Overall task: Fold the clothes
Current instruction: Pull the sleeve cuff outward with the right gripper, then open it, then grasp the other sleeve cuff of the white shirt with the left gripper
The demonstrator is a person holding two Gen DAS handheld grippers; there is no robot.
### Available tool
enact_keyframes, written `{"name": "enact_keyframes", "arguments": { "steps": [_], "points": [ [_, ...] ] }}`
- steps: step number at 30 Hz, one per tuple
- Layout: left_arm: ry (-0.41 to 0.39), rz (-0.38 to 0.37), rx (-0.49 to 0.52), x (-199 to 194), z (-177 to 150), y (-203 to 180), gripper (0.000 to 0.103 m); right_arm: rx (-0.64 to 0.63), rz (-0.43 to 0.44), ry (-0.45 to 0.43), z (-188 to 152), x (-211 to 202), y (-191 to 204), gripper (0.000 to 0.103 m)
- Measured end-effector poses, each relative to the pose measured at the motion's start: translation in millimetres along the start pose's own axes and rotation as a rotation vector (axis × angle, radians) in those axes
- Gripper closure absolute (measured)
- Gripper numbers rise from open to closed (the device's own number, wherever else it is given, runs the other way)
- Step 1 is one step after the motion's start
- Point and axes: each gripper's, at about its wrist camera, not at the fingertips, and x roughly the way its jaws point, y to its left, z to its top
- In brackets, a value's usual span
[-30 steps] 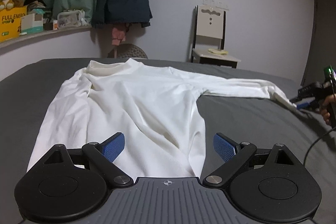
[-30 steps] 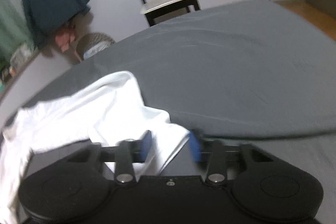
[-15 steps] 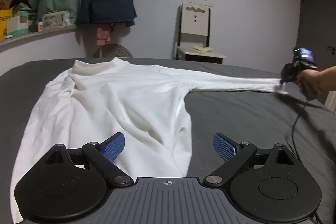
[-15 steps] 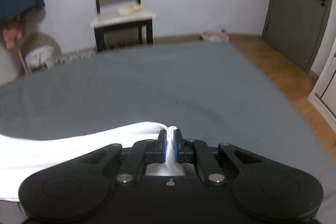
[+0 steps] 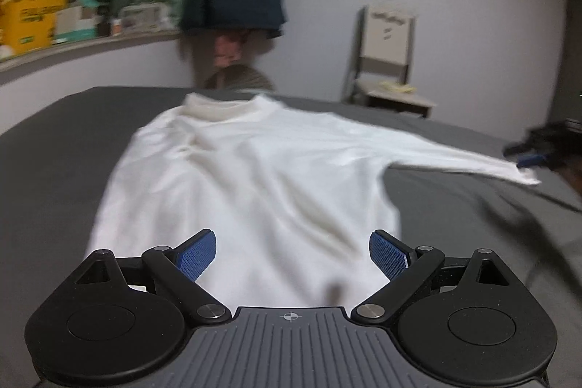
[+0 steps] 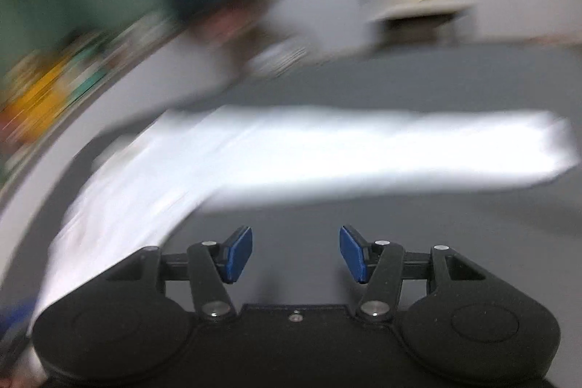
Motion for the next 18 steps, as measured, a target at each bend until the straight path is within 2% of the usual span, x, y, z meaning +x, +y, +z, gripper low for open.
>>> {"name": "enact_keyframes", "arguments": {
  "steps": [3, 6, 7, 11, 14, 16, 18],
  "points": [
    [0.021, 0.102, -0.038, -5, 3, 20, 0.009, -0.014, 0.166, 0.119, -51, 13, 65, 0.050],
    [0.055, 0.219, -0.088, -8, 5, 42, 0.009, 0.060, 0.221, 0.154, -77, 40, 107, 0.050],
    [0.078, 0.272, -0.114, -7, 3, 51, 0.009, 0.082, 0.217, 0.163, -76, 51, 111, 0.050],
    [0.193, 0.366, -0.271, -5, -4, 95, 0.010, 0.100, 0.240, 0.116, -87, 58, 117, 0.050],
    [0.174, 0.343, -0.449, -11, -11, 129, 0.010, 0.078, 0.277, 0.124, -105, 53, 112, 0.050],
    [0.148, 0.294, -0.539, -9, -15, 145, 0.020, 0.101, 0.302, 0.125, -106, 58, 107, 0.050],
    [0.162, 0.283, -0.518, 0, -15, 138, 0.035, 0.134, 0.326, 0.128, -105, 63, 104, 0.050]
  ]
}}
